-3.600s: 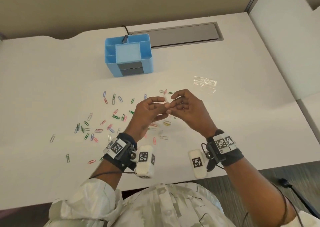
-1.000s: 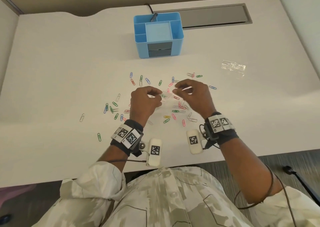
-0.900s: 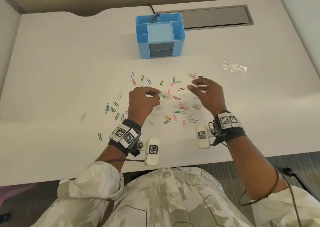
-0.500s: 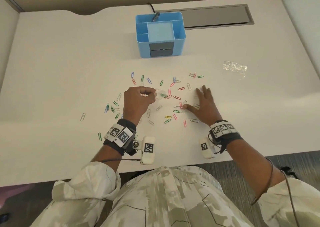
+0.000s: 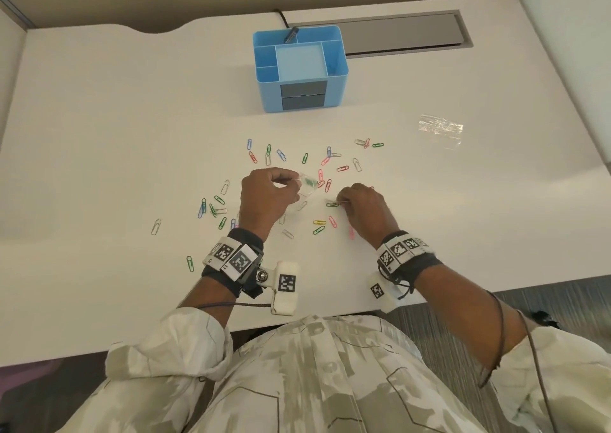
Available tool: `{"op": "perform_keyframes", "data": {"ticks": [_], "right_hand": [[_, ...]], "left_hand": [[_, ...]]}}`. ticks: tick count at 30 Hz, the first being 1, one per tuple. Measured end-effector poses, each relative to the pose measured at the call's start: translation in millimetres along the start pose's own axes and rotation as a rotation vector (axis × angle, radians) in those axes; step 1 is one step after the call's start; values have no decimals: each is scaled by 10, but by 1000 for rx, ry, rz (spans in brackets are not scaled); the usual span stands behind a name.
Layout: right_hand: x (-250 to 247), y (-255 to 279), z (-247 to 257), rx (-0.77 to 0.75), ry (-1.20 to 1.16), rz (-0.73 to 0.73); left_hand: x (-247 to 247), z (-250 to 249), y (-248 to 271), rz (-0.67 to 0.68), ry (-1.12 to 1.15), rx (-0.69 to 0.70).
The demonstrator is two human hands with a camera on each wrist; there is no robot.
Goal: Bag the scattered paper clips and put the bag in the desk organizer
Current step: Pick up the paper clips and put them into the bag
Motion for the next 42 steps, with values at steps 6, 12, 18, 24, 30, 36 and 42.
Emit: {"op": "perform_keyframes", "data": {"ticks": [6, 12, 18, 24, 30, 36, 42], "right_hand": [[-353, -79, -77, 195, -441, -59], [-637, -81, 202, 215, -783, -4], [-730, -125, 547, 98, -667, 27], [-682, -180, 652, 61, -465, 24], [-685, -185, 673, 51, -453, 52], [-718, -194, 705, 19, -459, 44], [-737, -213, 692, 16, -415, 36]], "left_hand": [[11, 41, -24, 0, -30, -6], [98, 26, -72, 4, -60, -6], [242, -99, -80, 28, -65, 19], [295, -150, -72, 26, -17, 26], [304, -141, -69, 22, 9, 29], [317, -154, -69, 29, 29, 17], [331, -194, -91, 35, 5, 24]]}}
Point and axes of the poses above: each hand's wrist, its own y-axis away from the middle knuckle, its own x-axis out of the palm, z = x × y, the point moved 8 cm from there along -y, towards the middle knuckle, and after that the axes turned 10 degrees about -y, right-handed, at the moved point
